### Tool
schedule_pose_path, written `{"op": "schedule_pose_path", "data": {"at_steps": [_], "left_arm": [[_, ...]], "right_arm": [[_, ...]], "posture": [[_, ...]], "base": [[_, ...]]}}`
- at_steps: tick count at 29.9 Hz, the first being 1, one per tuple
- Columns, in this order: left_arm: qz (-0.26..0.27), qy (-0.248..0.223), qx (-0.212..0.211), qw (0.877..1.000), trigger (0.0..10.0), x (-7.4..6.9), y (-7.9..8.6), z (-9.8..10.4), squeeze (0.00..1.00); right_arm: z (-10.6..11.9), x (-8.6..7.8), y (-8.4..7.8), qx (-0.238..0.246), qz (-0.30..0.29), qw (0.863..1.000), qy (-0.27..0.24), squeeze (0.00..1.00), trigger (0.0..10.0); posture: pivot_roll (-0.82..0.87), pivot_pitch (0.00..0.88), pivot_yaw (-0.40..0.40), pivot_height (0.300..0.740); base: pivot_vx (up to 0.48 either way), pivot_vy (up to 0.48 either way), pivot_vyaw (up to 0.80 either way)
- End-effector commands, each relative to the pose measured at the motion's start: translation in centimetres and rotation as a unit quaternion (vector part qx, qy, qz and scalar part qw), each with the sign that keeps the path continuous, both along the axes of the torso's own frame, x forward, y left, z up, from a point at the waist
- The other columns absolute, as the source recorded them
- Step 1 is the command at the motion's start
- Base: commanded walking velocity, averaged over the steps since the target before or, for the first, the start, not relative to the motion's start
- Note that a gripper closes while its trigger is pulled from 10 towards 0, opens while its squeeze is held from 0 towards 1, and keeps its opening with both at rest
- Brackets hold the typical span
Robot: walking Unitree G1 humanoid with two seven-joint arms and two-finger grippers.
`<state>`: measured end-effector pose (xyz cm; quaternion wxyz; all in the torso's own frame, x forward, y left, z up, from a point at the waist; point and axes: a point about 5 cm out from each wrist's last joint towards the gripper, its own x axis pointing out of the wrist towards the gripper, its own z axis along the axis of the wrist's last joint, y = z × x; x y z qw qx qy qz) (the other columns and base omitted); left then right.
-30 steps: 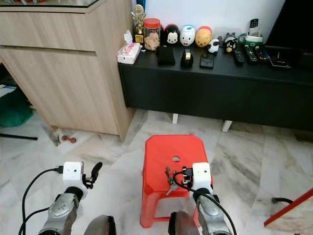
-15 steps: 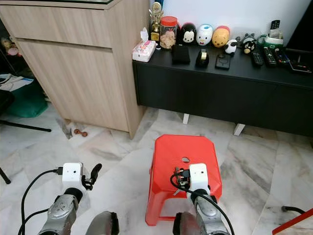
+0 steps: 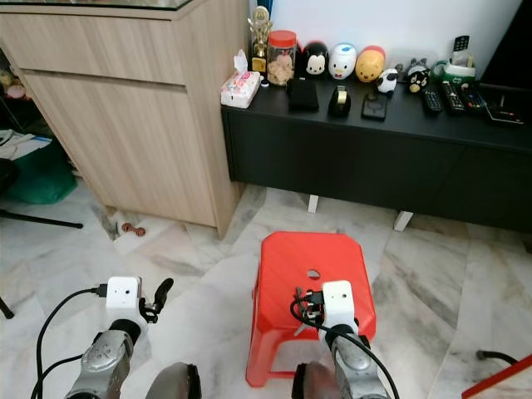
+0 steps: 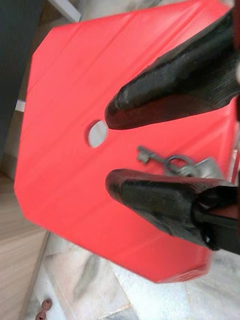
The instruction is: Hang keys on a hook
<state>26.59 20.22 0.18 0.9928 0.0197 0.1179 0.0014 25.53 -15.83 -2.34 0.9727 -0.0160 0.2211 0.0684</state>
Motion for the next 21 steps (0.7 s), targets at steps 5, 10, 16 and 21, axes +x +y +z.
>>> {"op": "schedule_pose_path", "data": {"at_steps": [5,10,16,21], "left_arm": [[0.001,0.010,0.001,1.000,10.0,-0.3,0.1,-0.3,0.00],[0.005,0.011,0.006,1.000,10.0,-0.3,0.2,-0.3,0.00],[0.006,0.011,0.011,1.000,10.0,-0.2,0.3,-0.3,0.00],[0.005,0.010,0.011,1.000,10.0,-0.2,0.3,-0.3,0.00]], "right_arm": [[-0.4,-0.4,0.1,-0.002,0.007,1.000,0.014,0.00,10.0],[-0.8,-0.5,-0.2,-0.010,0.008,0.999,0.030,0.00,10.0],[-1.4,-0.9,-0.2,-0.006,0.024,0.998,0.064,0.00,10.0],[-1.8,-1.2,-0.2,-0.005,0.040,0.995,0.093,0.00,10.0]], "posture": [[-0.03,0.063,-0.027,0.628],[-0.03,0.062,-0.027,0.628],[-0.03,0.064,-0.027,0.628],[-0.03,0.064,-0.027,0.628]], "base": [[0.266,0.000,0.00],[0.052,0.000,0.00],[0.000,0.000,0.00],[0.000,0.000,0.00]]}}
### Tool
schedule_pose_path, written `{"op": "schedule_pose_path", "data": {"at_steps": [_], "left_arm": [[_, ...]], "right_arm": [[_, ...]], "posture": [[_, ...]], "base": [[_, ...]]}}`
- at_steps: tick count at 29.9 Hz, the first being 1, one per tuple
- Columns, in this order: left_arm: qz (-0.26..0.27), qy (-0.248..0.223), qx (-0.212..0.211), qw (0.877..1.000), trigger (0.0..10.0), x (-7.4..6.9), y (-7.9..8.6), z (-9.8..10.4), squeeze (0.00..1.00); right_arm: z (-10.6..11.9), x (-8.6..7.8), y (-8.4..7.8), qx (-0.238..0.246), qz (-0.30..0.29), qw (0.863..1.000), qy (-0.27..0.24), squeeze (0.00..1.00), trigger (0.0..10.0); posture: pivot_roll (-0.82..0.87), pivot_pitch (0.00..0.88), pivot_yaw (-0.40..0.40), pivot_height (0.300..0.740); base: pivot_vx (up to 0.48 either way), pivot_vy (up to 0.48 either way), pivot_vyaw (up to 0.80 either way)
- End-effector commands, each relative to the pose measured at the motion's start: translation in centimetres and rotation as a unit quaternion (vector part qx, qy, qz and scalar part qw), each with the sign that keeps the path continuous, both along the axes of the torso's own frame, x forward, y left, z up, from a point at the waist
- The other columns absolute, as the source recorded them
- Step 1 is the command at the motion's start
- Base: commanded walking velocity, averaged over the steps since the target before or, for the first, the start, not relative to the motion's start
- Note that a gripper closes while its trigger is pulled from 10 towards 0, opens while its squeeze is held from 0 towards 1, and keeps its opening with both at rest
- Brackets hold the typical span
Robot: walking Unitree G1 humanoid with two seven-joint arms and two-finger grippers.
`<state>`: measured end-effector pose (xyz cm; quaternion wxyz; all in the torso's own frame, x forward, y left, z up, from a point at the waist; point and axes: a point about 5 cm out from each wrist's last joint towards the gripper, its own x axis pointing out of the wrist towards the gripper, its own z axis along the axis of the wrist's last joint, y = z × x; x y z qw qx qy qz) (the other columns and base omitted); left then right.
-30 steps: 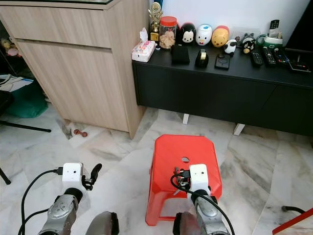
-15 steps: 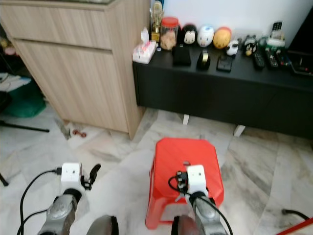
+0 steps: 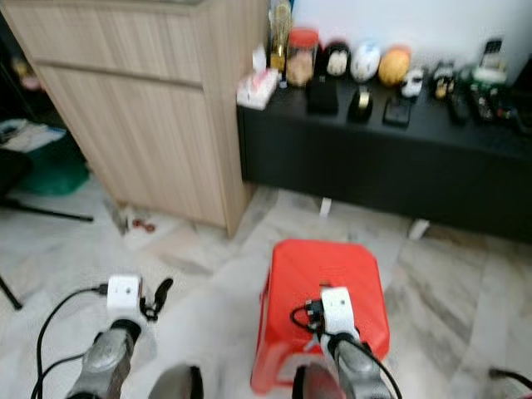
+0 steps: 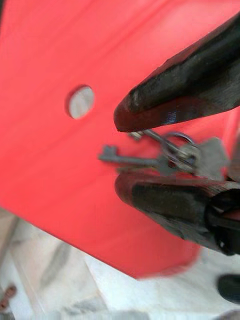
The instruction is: Hang keys on a hook
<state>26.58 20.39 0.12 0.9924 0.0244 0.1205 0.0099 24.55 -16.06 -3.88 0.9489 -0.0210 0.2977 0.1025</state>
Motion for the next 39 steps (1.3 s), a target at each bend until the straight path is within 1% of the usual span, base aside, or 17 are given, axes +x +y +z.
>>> {"op": "schedule_pose_path", "data": {"at_steps": [1,2,3,7,9,12,14,15,16,17,18,23,26,32,35,36,39], "left_arm": [[-0.003,0.009,0.005,1.000,10.0,-0.3,0.1,-0.3,0.00],[-0.003,0.010,0.006,1.000,10.0,-0.3,0.1,-0.3,0.00],[-0.003,0.010,0.006,1.000,10.0,-0.3,0.1,-0.3,0.00],[-0.003,0.011,0.005,1.000,10.0,-0.3,0.1,-0.3,0.00],[-0.003,0.012,0.006,1.000,10.0,-0.3,0.1,-0.4,0.00],[-0.003,0.012,0.006,1.000,10.0,-0.4,0.1,-0.4,0.00],[-0.003,0.012,0.006,1.000,10.0,-0.4,0.1,-0.4,0.00],[-0.002,0.012,0.006,1.000,10.0,-0.4,0.1,-0.4,0.00],[-0.002,0.012,0.006,1.000,10.0,-0.4,0.1,-0.4,0.00],[-0.002,0.012,0.006,1.000,10.0,-0.4,0.1,-0.4,0.00],[-0.002,0.012,0.006,1.000,10.0,-0.4,0.1,-0.4,0.00],[-0.003,0.011,0.005,1.000,10.0,-0.5,0.0,-0.5,0.00],[-0.001,0.010,0.005,1.000,10.0,-0.5,0.1,-0.5,0.00],[-0.001,0.003,0.005,1.000,10.0,-0.7,0.1,-0.4,0.00],[-0.012,-0.018,0.010,1.000,10.0,-0.3,0.2,0.4,0.00],[-0.008,-0.036,0.010,0.999,10.0,0.2,0.6,1.1,0.00],[-0.001,-0.059,0.011,0.998,10.0,0.7,1.1,2.1,0.00]], "right_arm": [[-0.4,-0.3,0.0,0.002,0.004,1.000,0.021,0.46,10.0],[-0.5,-0.4,0.1,0.005,0.003,1.000,0.025,0.46,10.0],[-0.7,-0.5,0.1,0.011,0.003,0.999,0.040,1.00,10.0],[-1.1,-0.8,0.3,0.017,0.007,0.997,0.074,1.00,10.0],[-1.1,-0.8,0.2,0.016,0.007,0.997,0.076,1.00,10.0],[-1.2,-0.7,-0.1,0.026,-0.018,0.996,0.087,1.00,10.0],[-1.2,-0.6,-0.2,0.026,-0.020,0.995,0.091,1.00,10.0],[-1.2,-0.6,-0.3,0.026,-0.019,0.995,0.093,0.87,10.0],[-1.1,-0.5,-0.3,0.026,-0.019,0.995,0.093,0.87,10.0],[-1.1,-0.4,-0.3,0.026,-0.019,0.995,0.094,0.36,10.0],[-1.0,-0.3,-0.4,0.025,-0.019,0.995,0.094,0.00,10.0],[-0.9,0.0,-0.4,0.024,-0.018,0.995,0.095,0.00,10.0],[-0.8,0.1,-0.1,0.034,-0.014,0.995,0.097,0.00,10.0],[-0.7,0.3,0.1,0.034,-0.008,0.995,0.095,0.00,10.0],[-0.6,0.4,0.0,0.029,-0.011,0.995,0.092,0.00,10.0],[-0.5,0.5,-0.1,0.030,-0.014,0.996,0.087,0.00,10.0],[-0.5,0.5,-0.1,0.031,-0.015,0.996,0.083,0.00,10.0]], "posture": [[-0.03,0.064,-0.027,0.628],[-0.03,0.064,-0.027,0.628],[-0.03,0.064,-0.027,0.628],[-0.03,0.064,-0.027,0.628],[-0.03,0.065,-0.026,0.628],[-0.03,0.064,-0.027,0.628],[-0.03,0.064,-0.028,0.628],[-0.03,0.063,-0.029,0.628],[-0.03,0.063,-0.029,0.628],[-0.03,0.061,-0.029,0.628],[-0.03,0.060,-0.029,0.628],[-0.02,0.055,-0.034,0.628],[-0.01,0.055,-0.037,0.628],[-0.01,0.065,-0.039,0.628],[-0.01,0.080,-0.044,0.628],[0.00,0.093,-0.046,0.628],[0.00,0.109,-0.050,0.628]], "base": [[0.000,0.000,0.00],[0.000,0.000,0.00],[0.000,0.000,0.00],[0.000,0.000,0.00],[0.000,0.000,0.00],[0.000,0.000,0.00],[0.000,0.000,0.00],[0.000,0.000,0.00],[0.000,0.000,0.00],[0.000,0.000,0.00],[0.000,0.000,0.00],[0.000,0.000,0.00],[0.000,0.000,0.00],[0.000,0.000,0.00],[0.000,0.000,0.00],[0.000,0.000,0.00],[0.000,0.000,0.00]]}}
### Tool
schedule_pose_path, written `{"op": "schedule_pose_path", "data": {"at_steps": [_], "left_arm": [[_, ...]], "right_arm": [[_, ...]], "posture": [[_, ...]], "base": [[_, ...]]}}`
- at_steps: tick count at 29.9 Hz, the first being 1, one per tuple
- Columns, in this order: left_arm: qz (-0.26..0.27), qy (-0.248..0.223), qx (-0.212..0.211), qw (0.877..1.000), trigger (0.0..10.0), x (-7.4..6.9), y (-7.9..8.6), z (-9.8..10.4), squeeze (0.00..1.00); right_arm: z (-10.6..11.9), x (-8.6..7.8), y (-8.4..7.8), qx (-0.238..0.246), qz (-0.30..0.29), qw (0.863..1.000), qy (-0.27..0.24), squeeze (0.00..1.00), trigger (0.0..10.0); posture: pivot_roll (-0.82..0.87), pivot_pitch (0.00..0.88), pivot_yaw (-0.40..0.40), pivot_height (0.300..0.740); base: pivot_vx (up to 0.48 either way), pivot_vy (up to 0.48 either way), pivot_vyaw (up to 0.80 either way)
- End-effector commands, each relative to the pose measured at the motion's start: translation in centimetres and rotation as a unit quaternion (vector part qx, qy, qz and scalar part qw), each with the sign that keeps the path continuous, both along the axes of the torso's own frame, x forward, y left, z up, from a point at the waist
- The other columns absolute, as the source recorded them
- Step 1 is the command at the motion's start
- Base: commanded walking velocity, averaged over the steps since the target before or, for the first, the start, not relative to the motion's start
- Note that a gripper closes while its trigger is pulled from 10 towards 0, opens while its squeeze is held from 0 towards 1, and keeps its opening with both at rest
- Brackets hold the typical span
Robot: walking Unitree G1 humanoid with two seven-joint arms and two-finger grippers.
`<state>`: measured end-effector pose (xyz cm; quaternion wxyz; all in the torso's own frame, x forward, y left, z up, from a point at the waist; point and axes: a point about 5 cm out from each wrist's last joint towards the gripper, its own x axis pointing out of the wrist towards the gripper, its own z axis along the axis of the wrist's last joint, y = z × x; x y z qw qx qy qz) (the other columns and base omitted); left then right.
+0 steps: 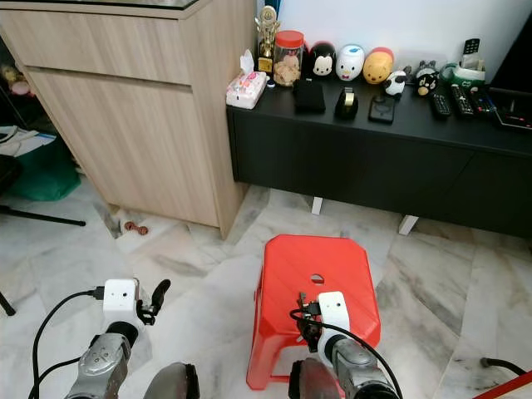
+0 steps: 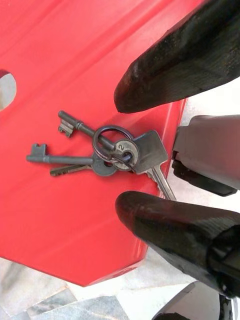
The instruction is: Hang keys on a hook
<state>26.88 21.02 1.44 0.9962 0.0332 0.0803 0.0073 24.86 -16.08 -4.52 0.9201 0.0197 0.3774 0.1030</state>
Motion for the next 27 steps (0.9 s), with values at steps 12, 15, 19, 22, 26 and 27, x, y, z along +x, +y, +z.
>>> {"op": "schedule_pose_path", "data": {"at_steps": [12,15,19,22,26,27], "left_arm": [[-0.011,-0.098,-0.012,0.995,10.0,1.4,-1.2,3.9,0.00],[-0.015,-0.104,-0.011,0.994,10.0,1.2,-1.3,4.3,0.00],[-0.013,-0.111,-0.010,0.994,10.0,1.0,-1.1,4.9,0.00],[-0.013,-0.114,-0.009,0.993,10.0,0.9,-1.1,5.2,0.00],[-0.017,-0.116,0.003,0.993,10.0,1.0,-1.1,5.5,0.00],[-0.016,-0.116,0.002,0.993,10.0,1.0,-1.0,5.6,0.00]], "right_arm": [[0.1,0.0,0.1,0.002,-0.001,1.000,-0.007,0.00,10.0],[0.2,0.2,0.3,0.007,-0.003,1.000,-0.014,0.00,10.0],[0.5,0.6,0.6,0.015,-0.001,0.999,-0.028,0.00,10.0],[0.7,0.8,0.6,0.018,-0.003,0.999,-0.033,0.00,10.0],[1.2,1.3,0.8,0.042,-0.015,0.998,-0.044,0.00,10.0],[1.2,1.4,0.8,0.042,-0.016,0.998,-0.046,0.00,10.0]], "posture": [[0.01,0.184,-0.064,0.628],[0.01,0.193,-0.066,0.628],[0.02,0.206,-0.067,0.628],[0.02,0.209,-0.066,0.628],[0.01,0.210,-0.066,0.628],[0.01,0.210,-0.066,0.628]], "base": [[0.000,0.000,0.00],[0.000,0.000,0.00],[0.000,0.000,0.00],[0.000,0.000,0.00],[0.000,0.000,0.00],[0.000,0.000,0.00]]}}
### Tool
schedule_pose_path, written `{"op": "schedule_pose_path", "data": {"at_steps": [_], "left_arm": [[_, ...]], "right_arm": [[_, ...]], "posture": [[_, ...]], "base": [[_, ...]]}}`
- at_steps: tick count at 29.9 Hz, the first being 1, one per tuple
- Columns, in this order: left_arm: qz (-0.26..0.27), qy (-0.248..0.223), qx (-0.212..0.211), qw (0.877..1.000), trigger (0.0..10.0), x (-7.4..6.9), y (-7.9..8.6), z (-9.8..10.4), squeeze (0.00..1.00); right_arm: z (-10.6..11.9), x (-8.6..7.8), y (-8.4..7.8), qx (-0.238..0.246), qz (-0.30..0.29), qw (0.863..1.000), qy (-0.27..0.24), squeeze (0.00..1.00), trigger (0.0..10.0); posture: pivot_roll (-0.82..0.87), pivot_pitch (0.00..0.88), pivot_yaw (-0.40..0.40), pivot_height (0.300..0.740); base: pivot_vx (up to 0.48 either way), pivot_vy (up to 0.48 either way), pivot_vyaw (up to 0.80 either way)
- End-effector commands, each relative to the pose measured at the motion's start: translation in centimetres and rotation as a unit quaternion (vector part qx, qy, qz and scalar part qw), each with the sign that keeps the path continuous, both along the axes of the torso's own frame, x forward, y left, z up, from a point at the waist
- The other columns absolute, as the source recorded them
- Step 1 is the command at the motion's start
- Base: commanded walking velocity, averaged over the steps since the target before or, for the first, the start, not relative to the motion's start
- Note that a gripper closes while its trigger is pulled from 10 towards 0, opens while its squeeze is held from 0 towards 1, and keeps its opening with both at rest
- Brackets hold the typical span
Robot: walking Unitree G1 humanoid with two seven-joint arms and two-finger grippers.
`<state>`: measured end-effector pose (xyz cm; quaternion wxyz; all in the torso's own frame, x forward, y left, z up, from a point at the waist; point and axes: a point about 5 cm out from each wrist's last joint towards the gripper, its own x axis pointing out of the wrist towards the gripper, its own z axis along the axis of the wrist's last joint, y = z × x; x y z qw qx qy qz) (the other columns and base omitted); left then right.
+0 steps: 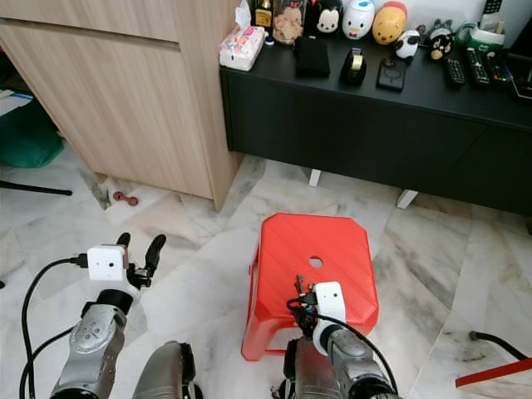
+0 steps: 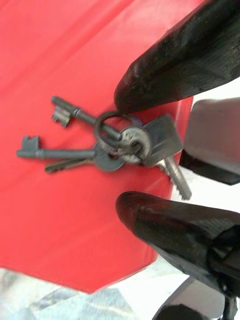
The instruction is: Hang keys on a hook
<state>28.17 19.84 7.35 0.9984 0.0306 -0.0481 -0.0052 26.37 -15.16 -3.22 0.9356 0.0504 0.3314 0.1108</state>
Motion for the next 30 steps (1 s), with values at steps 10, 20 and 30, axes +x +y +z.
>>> {"op": "schedule_pose_path", "data": {"at_steps": [10,20,30], "left_arm": [[-0.003,0.018,0.002,1.000,10.0,-0.15,-0.12,-0.07,0.00],[-0.006,0.025,0.001,1.000,10.0,-0.12,-0.29,-0.13,0.00],[-0.008,0.031,0.000,0.999,10.0,0.06,-0.41,-0.24,0.00]], "right_arm": [[-0.22,-0.28,-0.47,0.004,-0.010,1.000,0.008,0.00,10.0],[-0.56,-0.65,-0.36,0.003,-0.009,1.000,0.021,0.00,10.0],[-0.69,-0.80,0.30,0.012,0.005,1.000,0.026,0.00,0.0]], "posture": [[0.01,0.210,-0.065,0.628],[0.01,0.212,-0.063,0.628],[0.01,0.204,-0.062,0.628]], "base": [[0.000,0.000,0.00],[0.000,0.000,0.00],[0.000,0.000,0.00]]}}
